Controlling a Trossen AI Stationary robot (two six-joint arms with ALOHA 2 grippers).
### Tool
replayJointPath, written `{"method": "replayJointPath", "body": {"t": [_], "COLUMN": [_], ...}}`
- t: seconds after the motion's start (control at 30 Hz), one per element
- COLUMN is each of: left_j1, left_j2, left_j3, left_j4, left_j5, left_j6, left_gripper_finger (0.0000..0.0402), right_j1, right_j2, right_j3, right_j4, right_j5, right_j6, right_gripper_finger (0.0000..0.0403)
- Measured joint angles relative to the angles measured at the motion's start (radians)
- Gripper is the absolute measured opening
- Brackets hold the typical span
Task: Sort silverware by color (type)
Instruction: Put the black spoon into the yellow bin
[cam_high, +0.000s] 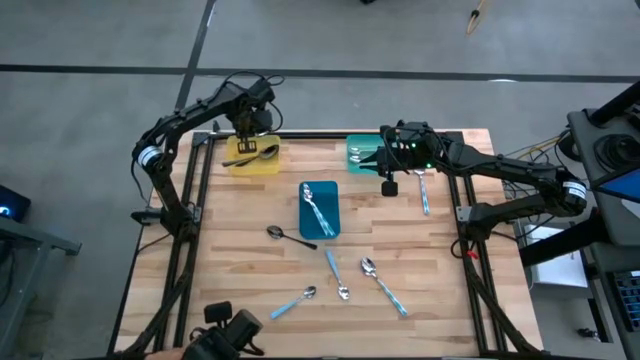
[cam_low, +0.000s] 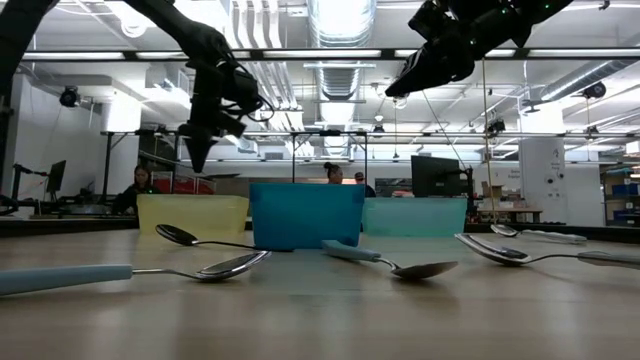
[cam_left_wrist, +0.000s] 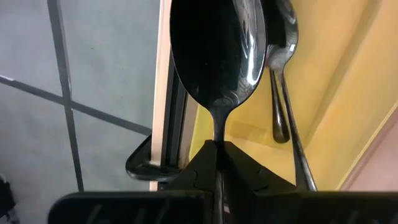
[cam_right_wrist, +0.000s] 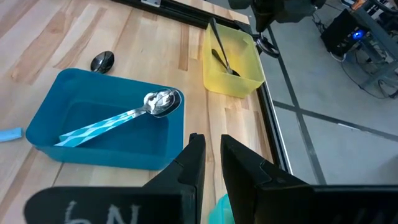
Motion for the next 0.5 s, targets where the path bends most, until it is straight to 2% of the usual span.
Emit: {"method": "replayJointPath", "body": {"t": [0.27,0.5], "left_j1": [0.0,0.0], "left_j2": [0.0,0.0], "left_j3": [0.0,-0.04], "left_j4": [0.014,0.032], "left_j5": [0.012,0.062], "left_j6": [-0.015,-0.03], "left_gripper_finger": [0.0,0.0], "right_j1": [0.0,0.0], "right_j2": [0.0,0.0], "right_j3": [0.0,0.0], "right_j4": [0.0,0.0], "right_j5": [0.0,0.0], "right_j6": [0.0,0.001], "right_gripper_finger": [0.0043,0.0043]}}
